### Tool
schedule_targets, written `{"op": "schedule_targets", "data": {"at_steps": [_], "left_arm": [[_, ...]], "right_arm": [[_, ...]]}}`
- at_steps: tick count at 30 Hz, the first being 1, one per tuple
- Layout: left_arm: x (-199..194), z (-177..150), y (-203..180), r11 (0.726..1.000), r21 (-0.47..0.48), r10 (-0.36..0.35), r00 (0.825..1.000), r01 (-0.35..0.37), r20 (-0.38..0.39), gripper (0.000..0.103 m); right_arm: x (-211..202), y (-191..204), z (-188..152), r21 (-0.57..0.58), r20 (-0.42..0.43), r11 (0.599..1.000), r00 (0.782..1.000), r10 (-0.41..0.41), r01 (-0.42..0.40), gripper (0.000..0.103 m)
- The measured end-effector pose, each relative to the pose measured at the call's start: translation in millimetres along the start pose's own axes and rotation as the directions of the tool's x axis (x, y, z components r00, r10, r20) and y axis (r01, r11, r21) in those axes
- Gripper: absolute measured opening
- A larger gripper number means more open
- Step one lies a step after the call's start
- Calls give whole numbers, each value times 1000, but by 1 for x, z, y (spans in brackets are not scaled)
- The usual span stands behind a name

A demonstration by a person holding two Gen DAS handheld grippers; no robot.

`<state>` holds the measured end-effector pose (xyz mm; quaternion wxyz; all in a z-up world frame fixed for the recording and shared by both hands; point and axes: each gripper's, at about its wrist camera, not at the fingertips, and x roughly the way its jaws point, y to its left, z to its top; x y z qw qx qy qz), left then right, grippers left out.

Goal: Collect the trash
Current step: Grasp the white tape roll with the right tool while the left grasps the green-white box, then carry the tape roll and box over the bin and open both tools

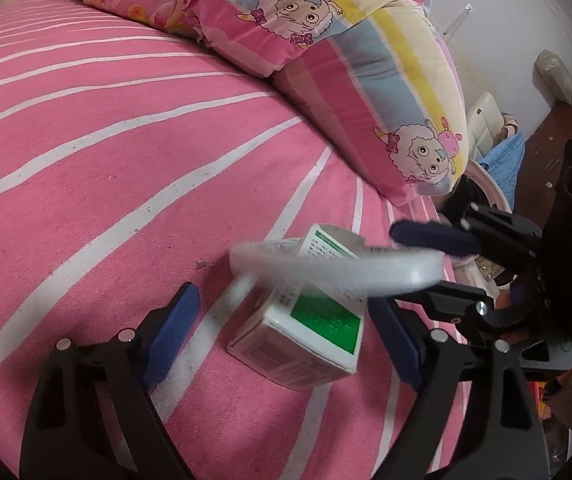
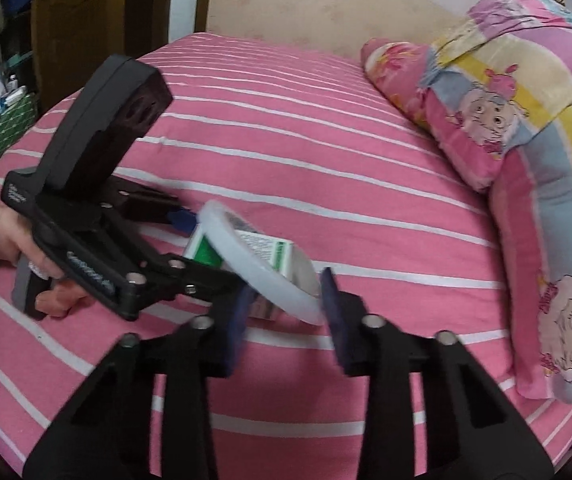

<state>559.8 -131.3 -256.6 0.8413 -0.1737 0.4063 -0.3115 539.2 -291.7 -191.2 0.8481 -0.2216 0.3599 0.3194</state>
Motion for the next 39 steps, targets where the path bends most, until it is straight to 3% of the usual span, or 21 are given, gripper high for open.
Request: {"op": "schedule_targets", "data": {"at_steps": [2, 3, 5, 8, 13, 21, 23, 30, 39], "left_arm": [[0, -1, 0, 1000, 4, -18, 1000, 18, 4, 80], [-1, -2, -1, 998, 15, -68, 998, 68, 2, 80], [2, -3, -5, 994, 38, -105, 994, 106, -21, 65], [3, -4, -9, 993, 52, -108, 994, 109, -27, 55], [-3, -6, -10, 990, 52, -132, 991, 132, 4, 48], [-33, -33, -6, 990, -51, -127, 990, 130, 67, 48], [-44, -44, -11, 992, -71, -95, 993, 100, 75, 48], [-107, -98, -33, 977, -180, -96, 990, 113, 99, 48], [-196, -175, -139, 965, -164, -182, 971, 207, 156, 48]], "right_arm": [[1, 4, -1, 1, -15, 1000, 1000, -3, 3, 14], [2, 6, -2, 0, -23, 1000, 1000, -14, 14, 13], [2, 9, -8, 18, -30, 1000, 999, -24, 25, 12], [-3, 12, -15, 56, -18, 998, 999, -40, 41, 12], [-12, 15, -24, 118, -2, 990, 997, -79, 79, 11], [-43, 42, -38, 213, 20, 971, 993, -116, 109, 11], [-60, 54, -43, 251, 31, 962, 993, -117, 106, 11], [-131, 100, -64, 367, 72, 925, 989, -129, 94, 11], [-248, 180, -90, 442, 148, 895, 980, -130, 52, 11]]}}
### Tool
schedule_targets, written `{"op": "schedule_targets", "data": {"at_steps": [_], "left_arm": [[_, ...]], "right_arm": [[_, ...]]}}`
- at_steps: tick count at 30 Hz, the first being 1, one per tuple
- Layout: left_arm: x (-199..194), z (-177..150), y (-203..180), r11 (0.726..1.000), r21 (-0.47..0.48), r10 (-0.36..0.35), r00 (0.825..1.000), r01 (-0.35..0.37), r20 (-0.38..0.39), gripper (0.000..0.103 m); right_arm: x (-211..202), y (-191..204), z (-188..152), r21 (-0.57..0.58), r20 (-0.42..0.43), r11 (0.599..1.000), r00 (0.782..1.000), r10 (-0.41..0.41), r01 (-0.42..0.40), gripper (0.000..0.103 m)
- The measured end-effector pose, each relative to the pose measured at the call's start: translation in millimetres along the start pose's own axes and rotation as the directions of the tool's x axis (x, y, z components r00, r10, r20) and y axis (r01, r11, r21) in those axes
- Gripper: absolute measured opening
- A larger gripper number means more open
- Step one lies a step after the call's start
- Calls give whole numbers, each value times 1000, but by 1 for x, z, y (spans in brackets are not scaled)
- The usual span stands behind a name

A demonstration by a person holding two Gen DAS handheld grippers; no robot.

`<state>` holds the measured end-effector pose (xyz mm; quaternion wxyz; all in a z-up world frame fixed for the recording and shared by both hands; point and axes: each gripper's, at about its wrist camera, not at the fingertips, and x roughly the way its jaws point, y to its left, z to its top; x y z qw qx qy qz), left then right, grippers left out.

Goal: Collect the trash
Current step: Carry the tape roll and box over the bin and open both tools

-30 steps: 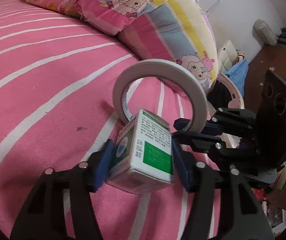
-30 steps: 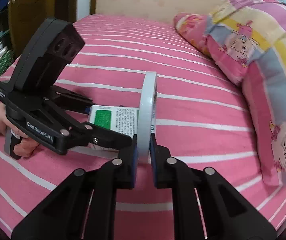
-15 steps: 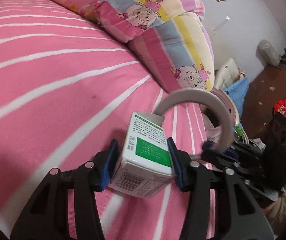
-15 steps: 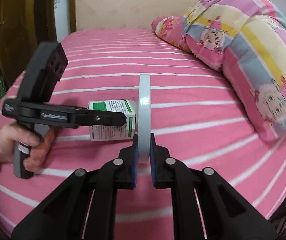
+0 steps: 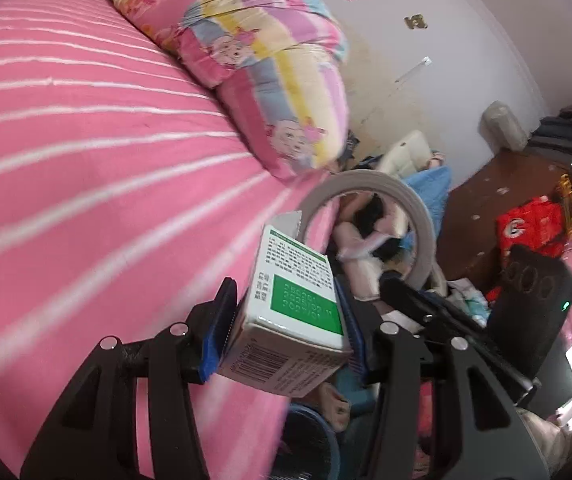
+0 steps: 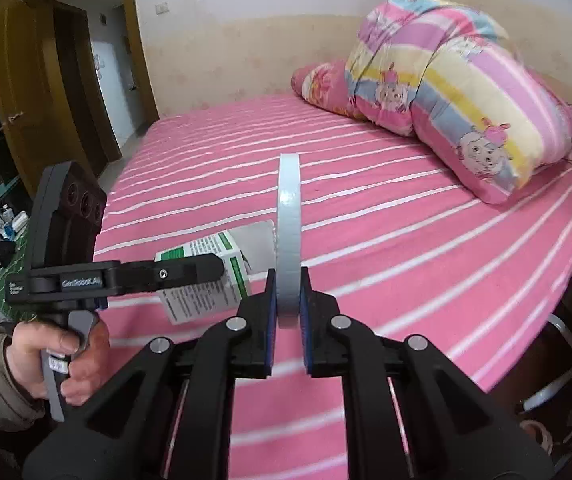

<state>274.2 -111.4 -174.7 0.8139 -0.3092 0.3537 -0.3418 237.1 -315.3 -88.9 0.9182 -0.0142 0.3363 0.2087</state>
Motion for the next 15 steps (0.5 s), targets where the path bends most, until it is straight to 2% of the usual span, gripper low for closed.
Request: {"op": "schedule_targets", "data": {"at_steps": [4, 8, 12, 15], "left_arm": [[-27, -25, -42, 998, -25, -51, 999, 51, -5, 48], [-51, -46, -91, 997, 27, -76, 997, 76, -4, 48], [-60, -69, -126, 993, 40, -107, 994, 108, -25, 48], [-54, -91, -152, 991, 45, -120, 990, 123, -71, 48]], "right_arm": [[-71, 24, -20, 31, 56, 999, 998, -19, 17, 11], [-129, 37, -37, 63, 114, 997, 992, -47, 40, 11], [-182, 47, -55, 85, 168, 994, 982, -81, 67, 11], [-216, 48, -72, 116, 192, 989, 975, -112, 91, 11]]}}
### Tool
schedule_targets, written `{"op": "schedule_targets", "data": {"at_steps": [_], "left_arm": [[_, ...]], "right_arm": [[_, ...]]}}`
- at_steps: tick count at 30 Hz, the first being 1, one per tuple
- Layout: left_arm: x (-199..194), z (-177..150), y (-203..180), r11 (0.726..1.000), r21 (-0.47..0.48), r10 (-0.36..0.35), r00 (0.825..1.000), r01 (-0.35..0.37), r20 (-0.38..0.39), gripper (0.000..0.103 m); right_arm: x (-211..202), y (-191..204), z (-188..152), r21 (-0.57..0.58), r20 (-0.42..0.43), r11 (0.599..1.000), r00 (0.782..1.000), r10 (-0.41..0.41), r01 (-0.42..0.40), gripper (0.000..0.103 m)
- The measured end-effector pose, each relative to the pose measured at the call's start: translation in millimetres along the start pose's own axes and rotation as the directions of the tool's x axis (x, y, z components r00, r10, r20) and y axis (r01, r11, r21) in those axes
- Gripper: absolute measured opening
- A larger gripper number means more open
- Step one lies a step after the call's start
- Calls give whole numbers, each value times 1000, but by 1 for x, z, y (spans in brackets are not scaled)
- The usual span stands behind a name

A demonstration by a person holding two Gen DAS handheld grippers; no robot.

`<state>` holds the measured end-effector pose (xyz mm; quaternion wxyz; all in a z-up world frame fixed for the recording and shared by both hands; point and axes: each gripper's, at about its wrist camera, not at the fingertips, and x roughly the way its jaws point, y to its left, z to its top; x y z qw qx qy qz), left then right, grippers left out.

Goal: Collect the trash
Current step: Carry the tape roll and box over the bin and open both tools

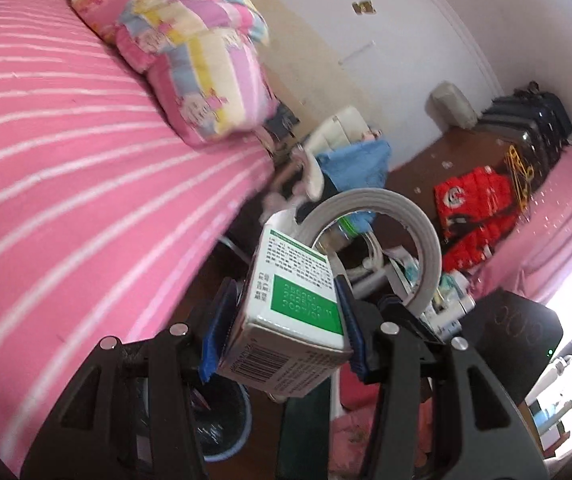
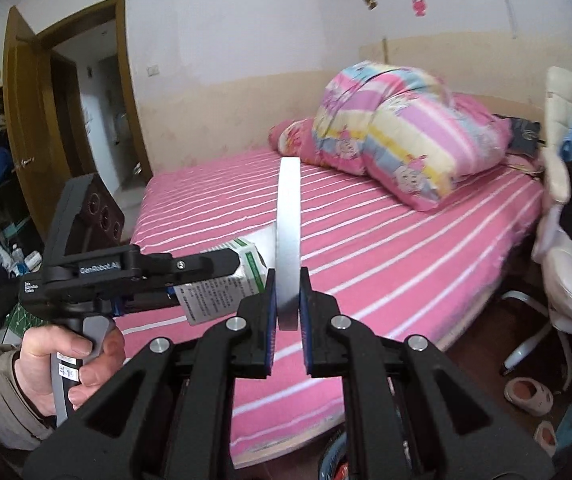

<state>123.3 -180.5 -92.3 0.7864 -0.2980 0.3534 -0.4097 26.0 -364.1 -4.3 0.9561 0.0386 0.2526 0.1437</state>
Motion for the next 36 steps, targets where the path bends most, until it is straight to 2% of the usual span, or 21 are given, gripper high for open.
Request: {"op": "schedule_targets", "data": {"at_steps": [6, 13, 17, 20, 23, 24, 30, 33, 34, 36], "left_arm": [[39, -41, -23, 1000, 15, -1, 993, 3, -115, 48], [112, -85, -13, 997, -18, 62, 960, -70, -274, 48], [143, -102, 10, 985, -40, 142, 922, -168, -360, 48], [164, -105, 21, 983, -29, 154, 899, -182, -409, 48], [187, -113, 29, 982, 1, 168, 868, -189, -468, 48], [199, -118, 35, 980, 4, 174, 850, -198, -497, 48], [241, -134, 60, 971, -27, 176, 782, -239, -598, 49], [253, -140, 65, 967, -13, 193, 759, -256, -622, 51], [256, -141, 66, 964, -5, 204, 751, -266, -628, 55], [259, -143, 67, 953, 23, 247, 734, -301, -632, 67]], "right_arm": [[-47, -31, -37, 95, -7, 991, 996, -94, 94, 11], [-59, -77, -91, 205, -101, 954, 974, -202, 219, 11], [-50, -105, -125, 263, -172, 922, 955, -244, 283, 11], [-40, -125, -149, 317, -225, 897, 943, -244, 307, 11], [-25, -142, -168, 358, -279, 873, 930, -239, 331, 11], [-18, -147, -174, 365, -300, 865, 923, -242, 345, 11], [10, -167, -200, 383, -373, 841, 897, -238, 383, 11], [19, -175, -210, 396, -395, 829, 889, -234, 394, 15], [21, -176, -212, 399, -399, 827, 887, -233, 396, 33], [18, -177, -211, 403, -374, 823, 893, -251, 401, 64]]}}
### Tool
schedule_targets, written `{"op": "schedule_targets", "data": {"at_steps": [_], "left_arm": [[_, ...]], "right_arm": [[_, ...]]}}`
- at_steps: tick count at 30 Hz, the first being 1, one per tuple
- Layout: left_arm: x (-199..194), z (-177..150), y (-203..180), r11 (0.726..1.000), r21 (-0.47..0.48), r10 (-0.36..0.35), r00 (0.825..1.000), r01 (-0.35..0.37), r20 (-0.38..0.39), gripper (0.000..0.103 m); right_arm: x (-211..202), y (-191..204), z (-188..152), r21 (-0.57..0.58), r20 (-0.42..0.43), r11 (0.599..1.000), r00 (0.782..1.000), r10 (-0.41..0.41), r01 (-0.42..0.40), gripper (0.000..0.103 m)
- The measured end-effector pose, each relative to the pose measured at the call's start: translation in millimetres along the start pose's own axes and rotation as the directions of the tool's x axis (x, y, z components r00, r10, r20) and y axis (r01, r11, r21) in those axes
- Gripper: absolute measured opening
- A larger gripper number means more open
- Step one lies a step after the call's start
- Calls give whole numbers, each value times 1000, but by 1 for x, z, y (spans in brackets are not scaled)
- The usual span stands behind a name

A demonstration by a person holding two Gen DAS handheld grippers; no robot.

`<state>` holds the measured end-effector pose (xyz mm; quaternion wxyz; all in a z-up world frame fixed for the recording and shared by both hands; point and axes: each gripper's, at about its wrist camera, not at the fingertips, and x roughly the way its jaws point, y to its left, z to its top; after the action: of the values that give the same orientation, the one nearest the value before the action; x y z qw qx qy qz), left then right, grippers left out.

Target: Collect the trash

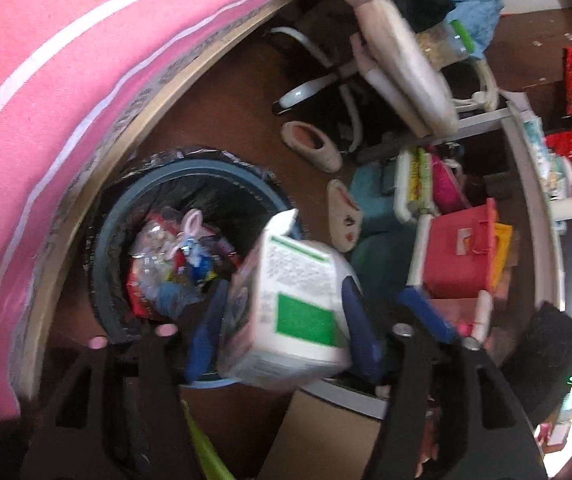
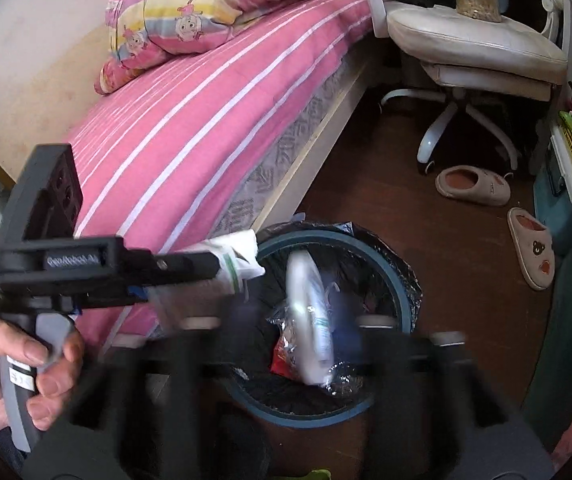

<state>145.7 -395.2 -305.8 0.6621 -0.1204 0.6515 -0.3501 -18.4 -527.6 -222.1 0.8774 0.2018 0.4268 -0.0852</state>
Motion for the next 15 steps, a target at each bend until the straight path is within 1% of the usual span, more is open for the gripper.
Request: {"op": "schedule_targets", "data": {"at_steps": [1, 2, 3, 5, 8, 9, 10, 14, 15], "left_arm": [[1, 1, -3, 1000, -1, 8, 1000, -8, 8, 75], [0, 2, -3, 1000, -1, 7, 1000, -7, 17, 80], [-3, 3, -4, 1000, -5, 4, 1000, -3, 30, 82], [-7, 4, -4, 1000, -15, 8, 999, -7, 50, 88], [-21, 3, -6, 1000, -26, 10, 995, -8, 94, 89], [-27, 1, -8, 1000, -16, 21, 993, -19, 119, 90], [-32, 0, -10, 1000, -6, 27, 990, -27, 137, 90], [-57, -10, -20, 999, 38, 24, 978, -33, 206, 91], [-68, -15, -23, 998, 53, 19, 972, -32, 234, 91]], "right_arm": [[-5, 1, 0, -1, 30, 1000, 1000, -6, 6, 70], [-11, 2, 2, -8, 62, 1000, 998, -15, 16, 80], [-15, 2, 3, -15, 74, 1000, 997, -25, 26, 86], [-19, 4, 4, -27, 69, 999, 997, -33, 35, 87], [-25, 8, 7, -37, 67, 999, 998, -23, 25, 87], [-32, 11, 5, -42, 87, 999, 996, -19, 23, 88], [-39, 13, 3, -39, 106, 999, 994, -11, 15, 90], [-54, 26, -4, -63, 127, 998, 992, 7, 1, 91], [-58, 32, -5, -80, 130, 997, 991, 12, -2, 91]]}}
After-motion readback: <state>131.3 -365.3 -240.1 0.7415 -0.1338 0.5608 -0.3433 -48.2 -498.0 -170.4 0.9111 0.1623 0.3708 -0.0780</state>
